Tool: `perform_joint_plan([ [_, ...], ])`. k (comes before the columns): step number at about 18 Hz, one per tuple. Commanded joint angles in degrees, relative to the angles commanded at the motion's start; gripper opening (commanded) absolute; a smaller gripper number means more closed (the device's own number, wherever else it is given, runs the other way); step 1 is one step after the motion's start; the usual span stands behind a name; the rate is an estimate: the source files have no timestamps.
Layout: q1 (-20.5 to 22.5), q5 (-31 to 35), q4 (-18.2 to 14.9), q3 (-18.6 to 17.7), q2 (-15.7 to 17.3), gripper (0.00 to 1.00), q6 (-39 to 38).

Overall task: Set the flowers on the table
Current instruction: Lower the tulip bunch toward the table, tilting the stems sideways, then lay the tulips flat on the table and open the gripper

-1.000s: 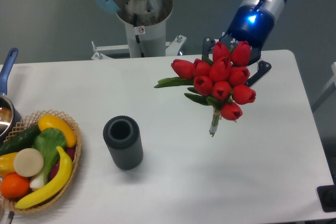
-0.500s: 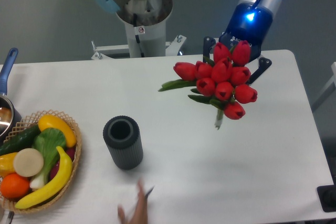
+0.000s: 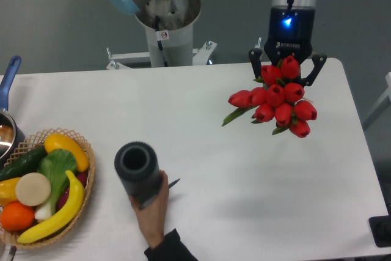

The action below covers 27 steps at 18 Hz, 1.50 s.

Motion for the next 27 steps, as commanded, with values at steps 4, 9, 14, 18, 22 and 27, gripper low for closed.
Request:
perform_joint_plan([
  [4, -0.6, 10.5, -2.6, -0.1, -1.6, 0.46, 4.8],
  [9, -4.2, 21.4, -2.9, -0.3, -6.1, 0.46, 8.1],
  [14, -9.0, 34.4, -4.3, -0.1, -10.9, 0.46, 9.8],
  [18, -11.8, 37.3, -4.7, 0.1, -14.1, 0.46, 9.8],
  [22, -14.7, 38.9, -4.7, 0.6, -16.2, 0.46, 9.8],
  [27, -16.7, 39.0, -4.4, 0.9, -19.5, 0.46, 9.1],
])
